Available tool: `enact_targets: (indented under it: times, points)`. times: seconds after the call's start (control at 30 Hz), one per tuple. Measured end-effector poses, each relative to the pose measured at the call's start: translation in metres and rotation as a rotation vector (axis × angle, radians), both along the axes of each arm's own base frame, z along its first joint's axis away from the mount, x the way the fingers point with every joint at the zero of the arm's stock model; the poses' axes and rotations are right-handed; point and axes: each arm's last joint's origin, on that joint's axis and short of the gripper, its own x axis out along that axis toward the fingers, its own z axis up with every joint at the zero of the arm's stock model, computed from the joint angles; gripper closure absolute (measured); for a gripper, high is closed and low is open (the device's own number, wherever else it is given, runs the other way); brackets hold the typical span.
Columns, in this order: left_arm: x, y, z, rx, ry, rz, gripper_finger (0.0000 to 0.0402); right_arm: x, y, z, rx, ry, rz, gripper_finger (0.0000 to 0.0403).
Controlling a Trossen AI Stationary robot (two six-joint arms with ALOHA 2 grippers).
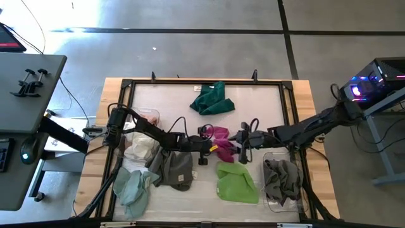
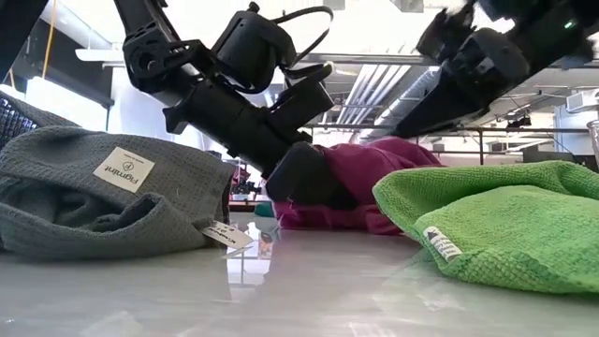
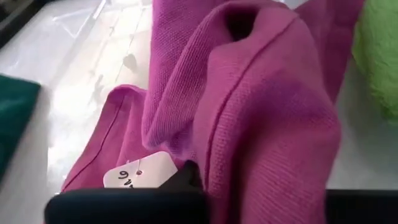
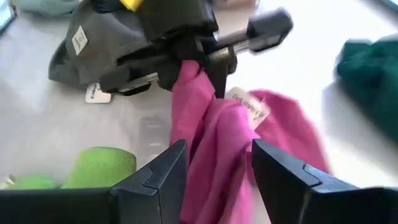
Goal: Sort towels by color in basket
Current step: Put the pink towel into the right transparent bin
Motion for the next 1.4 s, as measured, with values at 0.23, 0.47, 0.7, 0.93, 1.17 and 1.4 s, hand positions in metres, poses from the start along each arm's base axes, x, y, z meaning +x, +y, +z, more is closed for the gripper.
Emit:
enact_targets:
  times: [0.23, 0.47, 0.7, 0.93, 1.17, 1.4]
  points:
    - [0.001, 0.012, 0.0, -0.14, -0.022, 0.056, 0.0397, -0.006, 0.027, 0.005, -0.211, -0.081, -0.046, 0.0229]
    - [0.003, 0.022, 0.0, -0.271, -0.028, 0.061, 0.0399, 0.01, 0.024, -0.019, -0.201, -0.05, -0.102, 0.0221]
    - [0.003, 0.023, 0.0, -0.279, -0.029, 0.066, 0.0397, 0.03, 0.009, -0.044, -0.232, -0.03, -0.122, 0.0172]
    - [0.004, 0.022, 0.002, -0.289, -0.047, 0.053, 0.0365, 0.037, -0.003, -0.072, -0.258, 0.072, -0.121, 0.0194]
    - [-0.002, 0.022, 0.021, -0.29, -0.017, 0.049, 0.026, 0.039, -0.007, -0.093, -0.174, 0.134, -0.11, 0.0287]
    - [-0.037, 0.021, 0.068, -0.111, 0.125, 0.265, 0.0222, 0.039, -0.005, -0.097, -0.142, 0.135, -0.136, 0.0384]
